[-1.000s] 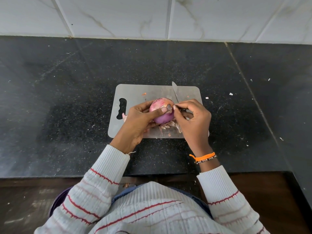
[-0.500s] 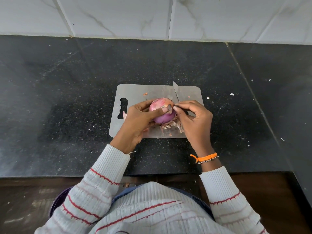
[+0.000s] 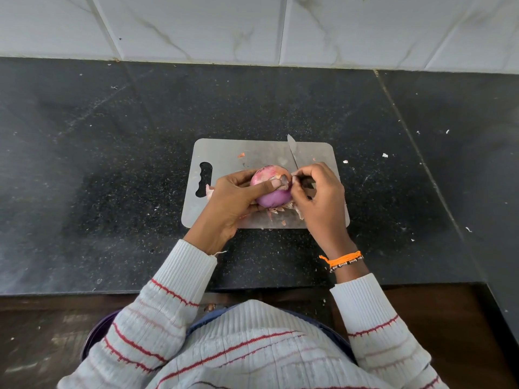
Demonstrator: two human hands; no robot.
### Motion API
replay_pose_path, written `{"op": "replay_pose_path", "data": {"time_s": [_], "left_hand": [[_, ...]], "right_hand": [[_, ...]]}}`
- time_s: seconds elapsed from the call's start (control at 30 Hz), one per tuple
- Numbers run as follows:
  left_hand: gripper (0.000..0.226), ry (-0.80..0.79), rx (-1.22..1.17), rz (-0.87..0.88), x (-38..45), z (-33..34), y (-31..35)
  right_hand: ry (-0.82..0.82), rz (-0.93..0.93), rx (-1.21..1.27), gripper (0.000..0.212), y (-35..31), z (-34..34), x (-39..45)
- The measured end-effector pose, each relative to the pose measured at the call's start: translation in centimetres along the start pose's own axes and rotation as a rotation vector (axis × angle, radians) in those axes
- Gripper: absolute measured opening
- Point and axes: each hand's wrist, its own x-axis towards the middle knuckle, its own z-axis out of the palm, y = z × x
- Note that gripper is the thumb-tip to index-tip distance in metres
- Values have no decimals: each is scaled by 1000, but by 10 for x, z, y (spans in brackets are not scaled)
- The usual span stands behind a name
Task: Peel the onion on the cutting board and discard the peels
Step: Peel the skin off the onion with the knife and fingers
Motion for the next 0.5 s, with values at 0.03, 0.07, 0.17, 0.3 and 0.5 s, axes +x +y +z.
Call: {"op": "replay_pose_path", "data": {"time_s": [0.03, 0.07, 0.17, 0.3, 0.5], "left_hand": [[46, -7, 4, 1, 1, 0, 0], [45, -12, 4, 0, 1, 0, 0], [41, -14, 1, 1, 1, -1, 1], [41, -16, -15, 7, 1, -1, 1], [50, -28, -24, 11, 4, -3, -1]], "right_hand": [[16, 31, 32, 4, 1, 0, 0], [33, 59, 62, 4, 1, 0, -1], [73, 99, 144, 9, -1, -1, -2], [32, 126, 282, 11, -6, -3, -3], [103, 162, 290, 4, -4, -2, -2]]}}
